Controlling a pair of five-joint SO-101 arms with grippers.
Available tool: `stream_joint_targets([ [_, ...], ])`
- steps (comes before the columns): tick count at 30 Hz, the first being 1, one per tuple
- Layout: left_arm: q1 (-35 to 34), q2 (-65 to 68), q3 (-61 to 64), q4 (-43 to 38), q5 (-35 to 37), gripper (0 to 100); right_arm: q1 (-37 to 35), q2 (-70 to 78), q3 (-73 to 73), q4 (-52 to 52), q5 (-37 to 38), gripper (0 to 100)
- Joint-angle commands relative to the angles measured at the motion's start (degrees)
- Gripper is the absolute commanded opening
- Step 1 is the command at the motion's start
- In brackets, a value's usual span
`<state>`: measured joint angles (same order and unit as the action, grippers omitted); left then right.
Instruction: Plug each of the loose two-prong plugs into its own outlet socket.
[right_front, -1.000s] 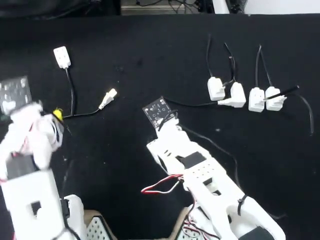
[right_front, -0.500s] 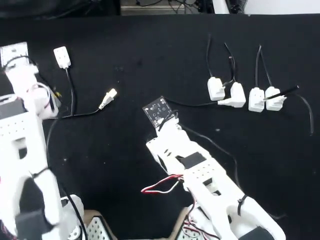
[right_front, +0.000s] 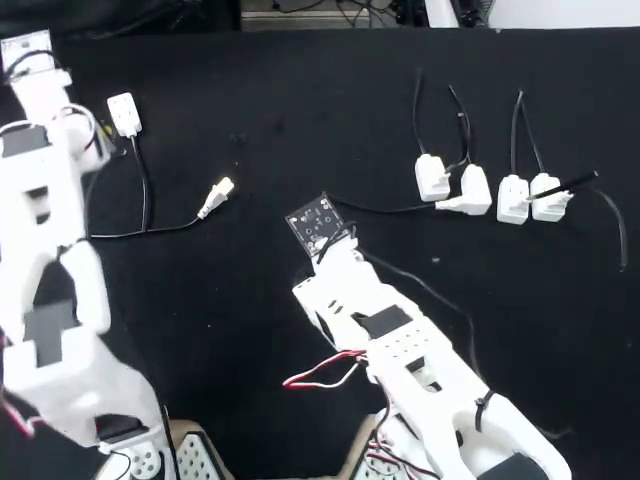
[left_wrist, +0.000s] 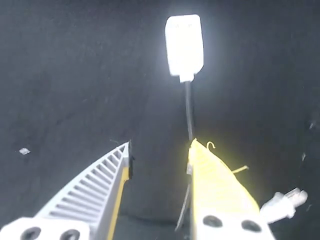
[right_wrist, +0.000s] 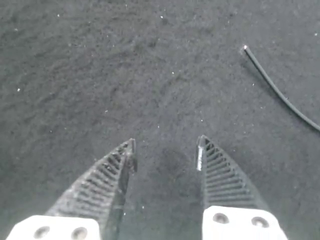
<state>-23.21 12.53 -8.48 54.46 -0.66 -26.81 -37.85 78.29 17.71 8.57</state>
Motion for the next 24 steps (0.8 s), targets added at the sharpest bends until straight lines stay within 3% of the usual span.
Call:
stream_joint_targets([
  [1, 1.63, 6.77, -12.70, -0.97, 5.10, 20, 0.97, -1.63, -0.13, -1.41, 0.18, 18.1],
  [17, 3.91, 52.13, -68.18, -0.62, 5.54, 20, 0.97, -1.63, -0.13, -1.41, 0.18, 18.1],
  [24, 4.26, 64.00, -81.27, -1.05, 5.54, 20, 0.97, -1.63, -0.22, -1.41, 0.18, 18.1],
])
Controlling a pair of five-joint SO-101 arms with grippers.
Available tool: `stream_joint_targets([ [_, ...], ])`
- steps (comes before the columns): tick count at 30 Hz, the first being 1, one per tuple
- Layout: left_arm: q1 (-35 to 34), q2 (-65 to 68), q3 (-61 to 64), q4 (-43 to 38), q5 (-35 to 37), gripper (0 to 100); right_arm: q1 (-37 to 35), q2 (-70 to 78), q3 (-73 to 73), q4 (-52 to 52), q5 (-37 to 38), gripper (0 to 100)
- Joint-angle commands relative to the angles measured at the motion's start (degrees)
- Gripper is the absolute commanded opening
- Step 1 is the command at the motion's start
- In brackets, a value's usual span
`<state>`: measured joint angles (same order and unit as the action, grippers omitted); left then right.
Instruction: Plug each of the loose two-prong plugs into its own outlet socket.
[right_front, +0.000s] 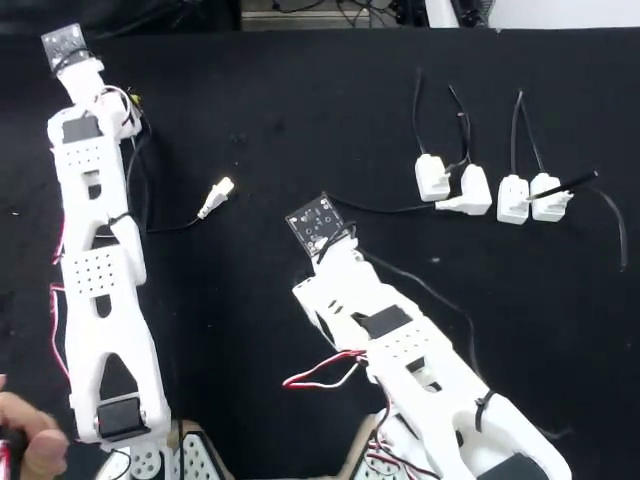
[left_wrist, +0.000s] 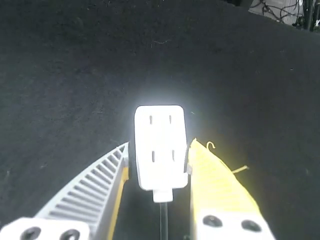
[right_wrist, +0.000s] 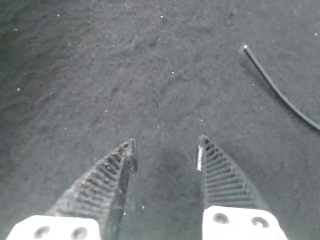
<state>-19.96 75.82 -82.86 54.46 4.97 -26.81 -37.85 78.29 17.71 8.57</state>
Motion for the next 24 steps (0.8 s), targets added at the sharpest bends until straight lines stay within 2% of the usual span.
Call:
stream_joint_targets([
  [1, 1.19, 1.49, -7.52, -1.14, -0.09, 20, 0.97, -1.63, -0.22, -1.41, 0.18, 18.1],
  [11, 1.89, 3.43, -3.21, -7.56, -0.09, 20, 0.97, -1.63, -0.22, -1.41, 0.18, 18.1],
  [18, 1.89, 3.96, -2.86, -6.86, -0.09, 20, 0.97, -1.63, -0.22, -1.41, 0.18, 18.1],
  [24, 2.33, 3.34, -1.01, -2.90, -0.18, 26, 0.97, -1.63, -0.22, -1.41, 0.18, 18.1],
])
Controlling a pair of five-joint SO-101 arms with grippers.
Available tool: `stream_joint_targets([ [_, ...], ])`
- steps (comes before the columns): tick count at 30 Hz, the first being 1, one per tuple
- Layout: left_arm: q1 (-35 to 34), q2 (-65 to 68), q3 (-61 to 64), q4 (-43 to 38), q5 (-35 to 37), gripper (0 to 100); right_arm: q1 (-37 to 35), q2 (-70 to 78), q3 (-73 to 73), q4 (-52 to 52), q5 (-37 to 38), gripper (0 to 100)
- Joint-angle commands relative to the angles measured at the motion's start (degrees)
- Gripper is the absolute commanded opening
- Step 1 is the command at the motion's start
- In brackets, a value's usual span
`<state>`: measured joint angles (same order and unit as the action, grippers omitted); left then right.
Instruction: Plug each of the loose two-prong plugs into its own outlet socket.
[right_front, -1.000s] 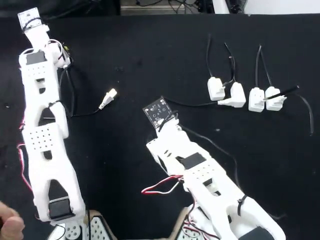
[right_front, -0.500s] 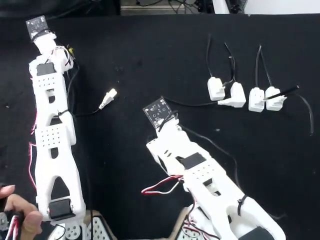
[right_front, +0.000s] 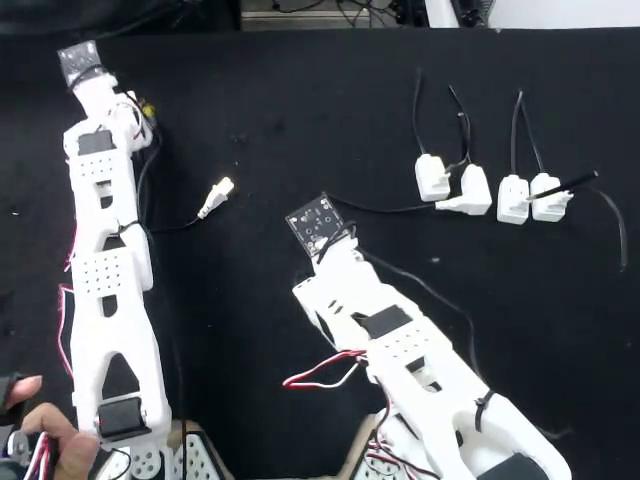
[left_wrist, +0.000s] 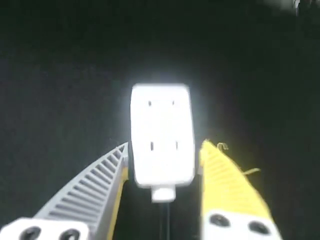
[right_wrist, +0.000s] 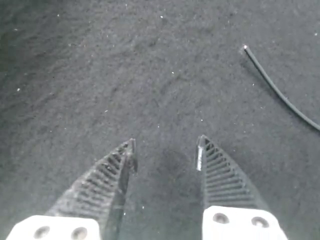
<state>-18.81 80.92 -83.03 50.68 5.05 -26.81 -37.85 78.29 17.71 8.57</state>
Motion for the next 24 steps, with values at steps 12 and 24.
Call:
stream_joint_targets([
  [12, 0.48, -1.76, -0.84, -1.32, -0.26, 15, 0.97, -1.63, -0.22, -1.41, 0.18, 18.2],
  [24, -0.13, -4.13, -6.99, 10.64, -0.26, 3, 0.97, -1.63, -0.22, -1.41, 0.18, 18.2],
])
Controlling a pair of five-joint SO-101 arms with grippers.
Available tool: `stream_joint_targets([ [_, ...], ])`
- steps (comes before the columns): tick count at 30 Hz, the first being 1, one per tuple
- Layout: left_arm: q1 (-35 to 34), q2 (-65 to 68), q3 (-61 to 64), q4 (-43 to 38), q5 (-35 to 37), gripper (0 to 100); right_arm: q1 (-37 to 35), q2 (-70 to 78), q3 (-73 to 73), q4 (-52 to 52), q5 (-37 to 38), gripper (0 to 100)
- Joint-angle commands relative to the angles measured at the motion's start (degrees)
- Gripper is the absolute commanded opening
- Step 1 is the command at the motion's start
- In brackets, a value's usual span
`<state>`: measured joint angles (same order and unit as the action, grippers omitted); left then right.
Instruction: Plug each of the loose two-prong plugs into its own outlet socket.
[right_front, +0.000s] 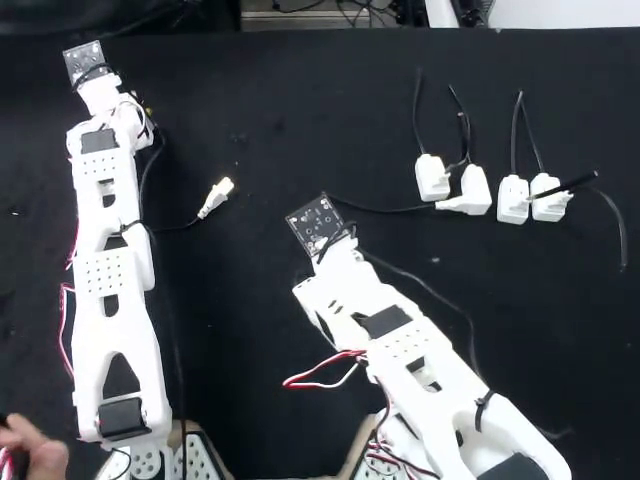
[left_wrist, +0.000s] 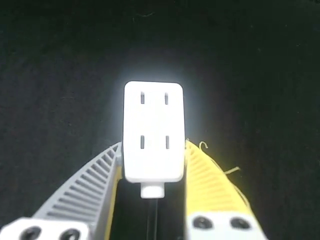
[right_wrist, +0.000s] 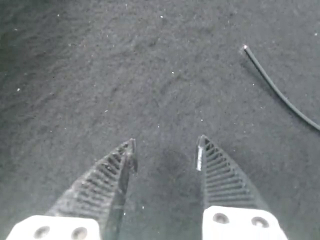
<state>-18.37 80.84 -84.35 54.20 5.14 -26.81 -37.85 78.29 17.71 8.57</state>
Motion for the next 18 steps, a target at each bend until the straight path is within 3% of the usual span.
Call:
stream_joint_targets([
  [1, -0.48, -4.40, -7.69, 10.02, -0.35, 3, 0.97, -1.63, -0.31, -1.41, 0.18, 18.2],
  [6, -0.92, -7.12, -10.86, 19.69, -6.95, 3, 0.97, -1.63, -0.31, -1.41, 0.18, 18.2],
  [10, -0.40, -10.99, -10.86, 32.18, -12.04, 3, 0.97, -1.63, -0.31, -1.41, 0.18, 18.2],
  [16, -0.57, -17.67, -10.86, 46.59, -12.75, 3, 0.97, -1.63, -0.22, -1.41, 0.18, 18.2],
  [18, -1.19, -19.08, -9.98, 46.86, -12.57, 3, 0.97, -1.63, -0.22, -1.41, 0.18, 18.2],
])
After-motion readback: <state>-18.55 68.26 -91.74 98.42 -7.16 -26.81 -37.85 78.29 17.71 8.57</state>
